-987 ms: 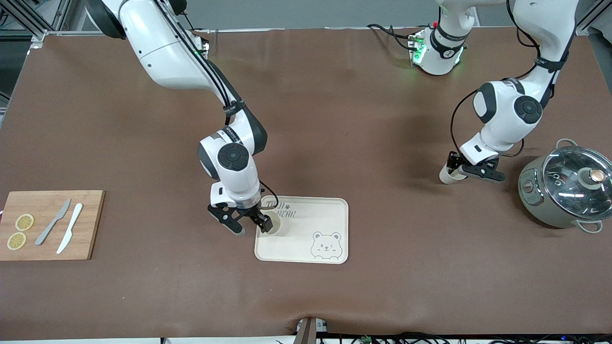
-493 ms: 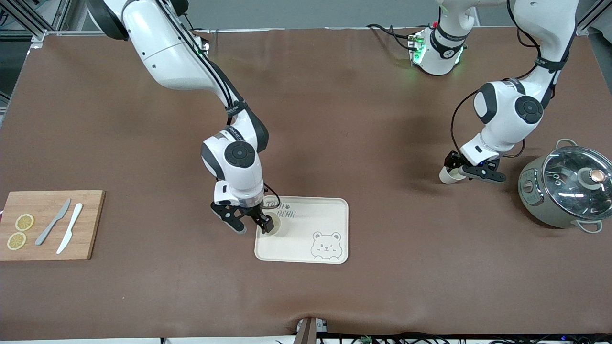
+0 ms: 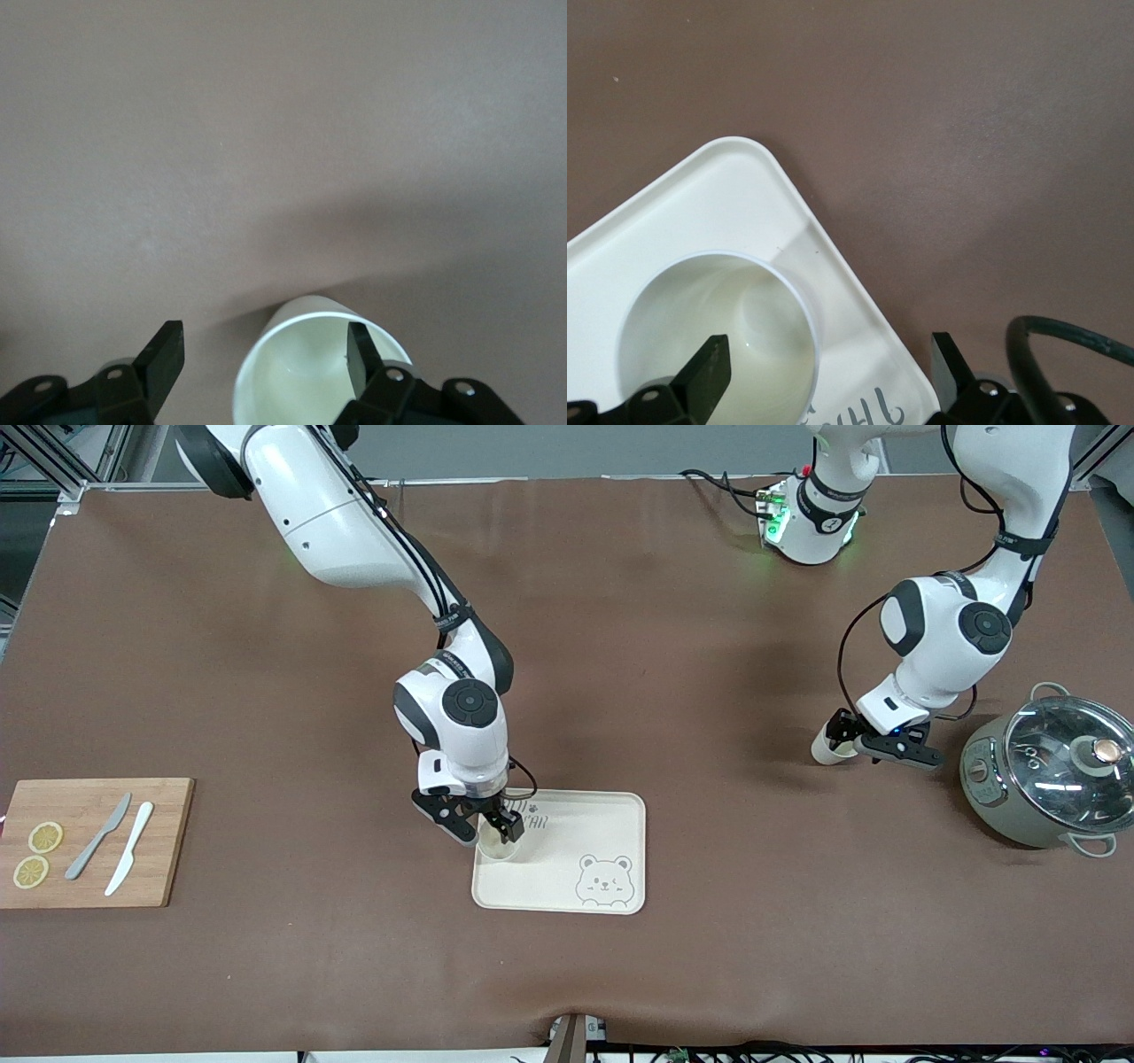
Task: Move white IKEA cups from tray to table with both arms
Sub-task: 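Release the cup with the left gripper while the right gripper grasps the cup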
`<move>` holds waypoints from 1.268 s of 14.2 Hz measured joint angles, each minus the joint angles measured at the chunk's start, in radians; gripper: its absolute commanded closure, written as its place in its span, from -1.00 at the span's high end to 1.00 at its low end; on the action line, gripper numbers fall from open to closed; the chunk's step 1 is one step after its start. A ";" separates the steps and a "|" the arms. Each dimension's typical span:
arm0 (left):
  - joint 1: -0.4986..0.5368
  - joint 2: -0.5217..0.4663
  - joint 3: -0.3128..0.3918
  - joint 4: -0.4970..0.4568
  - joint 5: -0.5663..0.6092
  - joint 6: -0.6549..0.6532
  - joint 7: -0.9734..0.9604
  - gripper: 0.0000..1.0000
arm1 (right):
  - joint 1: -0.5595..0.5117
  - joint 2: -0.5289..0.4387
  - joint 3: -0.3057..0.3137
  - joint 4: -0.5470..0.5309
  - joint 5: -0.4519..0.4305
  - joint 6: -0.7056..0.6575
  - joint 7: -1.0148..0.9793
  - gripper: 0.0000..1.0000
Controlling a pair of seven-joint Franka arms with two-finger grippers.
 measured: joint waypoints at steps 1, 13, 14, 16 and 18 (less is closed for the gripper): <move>0.000 -0.005 0.000 0.003 0.000 -0.003 0.000 0.66 | 0.000 0.000 -0.001 0.000 0.000 0.000 0.000 1.00; 0.003 -0.065 0.000 0.048 -0.007 -0.137 -0.001 0.68 | 0.000 0.000 -0.003 0.000 0.000 0.000 0.000 -0.54; 0.006 -0.080 0.000 0.057 -0.014 -0.168 -0.001 0.68 | 0.000 0.000 -0.003 0.000 0.000 0.000 0.000 -0.71; 0.012 -0.113 0.000 0.068 -0.021 -0.218 -0.001 0.68 | 0.000 0.000 -0.003 0.000 0.000 0.000 0.000 -0.96; 0.016 -0.144 0.001 0.076 -0.022 -0.274 -0.001 0.68 | 0.000 0.000 -0.003 0.000 0.000 0.000 0.000 -1.00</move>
